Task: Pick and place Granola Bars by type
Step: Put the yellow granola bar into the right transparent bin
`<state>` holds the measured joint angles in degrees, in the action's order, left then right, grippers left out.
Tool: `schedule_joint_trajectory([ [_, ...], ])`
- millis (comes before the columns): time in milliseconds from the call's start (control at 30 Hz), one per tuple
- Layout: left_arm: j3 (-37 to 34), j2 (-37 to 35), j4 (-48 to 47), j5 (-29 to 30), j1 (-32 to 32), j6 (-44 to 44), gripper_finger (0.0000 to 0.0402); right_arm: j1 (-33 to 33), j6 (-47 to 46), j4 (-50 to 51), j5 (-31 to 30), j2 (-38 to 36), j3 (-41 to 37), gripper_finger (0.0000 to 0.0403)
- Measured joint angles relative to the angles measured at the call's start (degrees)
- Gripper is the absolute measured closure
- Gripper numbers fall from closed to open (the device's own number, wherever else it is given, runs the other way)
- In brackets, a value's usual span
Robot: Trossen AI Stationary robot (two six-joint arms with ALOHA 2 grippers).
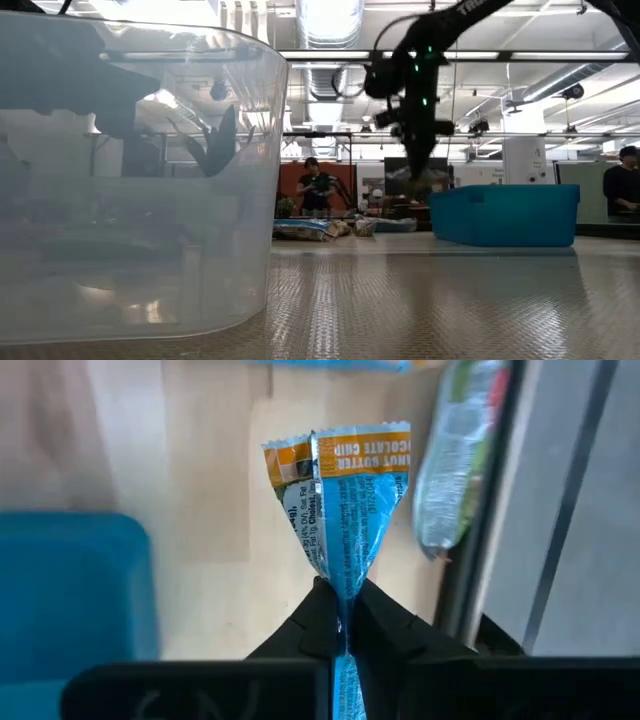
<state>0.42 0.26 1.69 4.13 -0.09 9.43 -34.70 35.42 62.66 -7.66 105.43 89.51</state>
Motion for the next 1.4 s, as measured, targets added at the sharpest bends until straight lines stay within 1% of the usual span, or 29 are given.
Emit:
schedule_joint_trajectory([
  [233, 0.0, 0.0, 0.0, 0.0, 0.0, 0.0, 0.0402, 4.8, -10.3, 9.5, -0.1, -2.2, 10.3, 0.0392],
  [300, 0.0, 0.0, 0.0, 0.0, 0.0, 0.0, 0.0402, 6.8, -13.1, 13.0, -1.2, -2.3, 13.4, 0.0392],
  [433, 0.0, 0.0, 0.0, 0.0, 0.0, 0.0, 0.0402, 11.3, -18.9, 19.8, -3.0, -2.3, 19.2, 0.0392],
  [667, 0.0, 0.0, 0.0, 0.0, 0.0, 0.0, 0.0402, 20.6, -30.2, 27.6, -3.0, -2.3, 26.1, 0.0392],
  [933, 0.0, 0.0, 0.0, 0.0, 0.0, 0.0, 0.0402, 32.9, -41.0, 27.4, -2.8, -3.5, 27.5, 0.0392],
  [1133, 0.0, 0.0, 0.0, 0.0, 0.0, 0.0, 0.0402, 43.7, -49.2, 27.4, -2.8, -3.8, 27.2, 0.0392],
  [1400, 0.0, 0.0, 0.0, 0.0, 0.0, 0.0, 0.0402, 57.3, -59.6, 27.4, -2.6, -3.7, 24.2, 0.0392],
])
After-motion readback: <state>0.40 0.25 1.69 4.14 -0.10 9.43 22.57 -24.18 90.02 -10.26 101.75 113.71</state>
